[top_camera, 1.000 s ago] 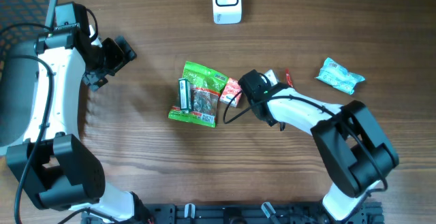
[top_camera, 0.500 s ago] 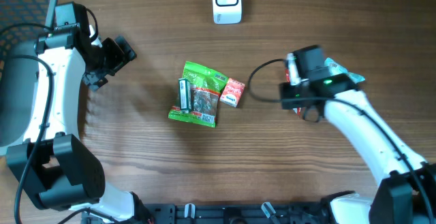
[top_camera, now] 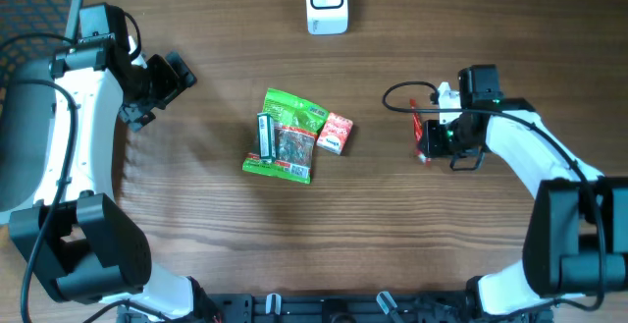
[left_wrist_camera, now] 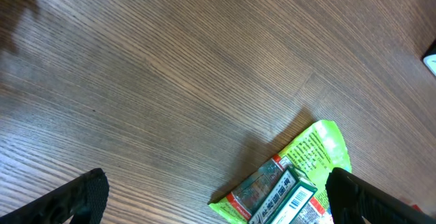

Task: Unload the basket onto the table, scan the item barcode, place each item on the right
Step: 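Lift the red stick package and reorient it in the right gripper, then hold the red stick package up to the white scanner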

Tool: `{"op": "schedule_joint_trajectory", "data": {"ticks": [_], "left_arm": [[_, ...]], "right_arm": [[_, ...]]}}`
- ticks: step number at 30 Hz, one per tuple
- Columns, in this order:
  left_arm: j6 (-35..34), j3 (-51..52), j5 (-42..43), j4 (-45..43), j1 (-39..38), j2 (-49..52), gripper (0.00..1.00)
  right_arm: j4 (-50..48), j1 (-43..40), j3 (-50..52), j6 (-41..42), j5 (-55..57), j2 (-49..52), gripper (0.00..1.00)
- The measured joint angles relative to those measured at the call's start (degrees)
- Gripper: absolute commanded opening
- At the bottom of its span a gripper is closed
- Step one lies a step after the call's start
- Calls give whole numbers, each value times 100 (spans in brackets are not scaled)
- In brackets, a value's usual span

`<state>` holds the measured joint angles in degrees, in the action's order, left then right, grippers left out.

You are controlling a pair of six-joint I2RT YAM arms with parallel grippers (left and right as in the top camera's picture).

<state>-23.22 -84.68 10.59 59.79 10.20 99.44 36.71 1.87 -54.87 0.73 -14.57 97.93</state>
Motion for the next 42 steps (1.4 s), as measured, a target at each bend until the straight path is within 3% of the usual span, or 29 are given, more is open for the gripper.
{"op": "schedule_joint_trajectory", "data": {"ticks": [7,13,14,16,21,25,29,33,37,42], "left_arm": [[0,0,0,-2,0,0,100],[0,0,0,-2,0,0,100],[2,0,0,-2,0,0,100],[0,0,0,-2,0,0,100],[0,0,0,-2,0,0,100],[0,0,0,-2,0,0,100],[0,0,0,0,0,0,100],[0,0,2,-7,0,0,100],[0,0,0,11,0,0,100],[0,0,2,0,0,0,100]], "right_arm": [[-107,-50,0,0,-2,42,33],[-249,-59,114,44,-4,44,24],[-289,-59,190,87,-2,44,21],[-433,-57,350,142,-4,44,4],[-592,-63,483,221,-127,33,4],[129,-63,197,225,-157,-234,4],[697,48,-684,203,-192,-1139,4],[2015,348,-2212,286,-96,-1294,4],[3239,616,-4188,402,90,-811,4],[3928,949,-6100,439,291,267,4]]}}
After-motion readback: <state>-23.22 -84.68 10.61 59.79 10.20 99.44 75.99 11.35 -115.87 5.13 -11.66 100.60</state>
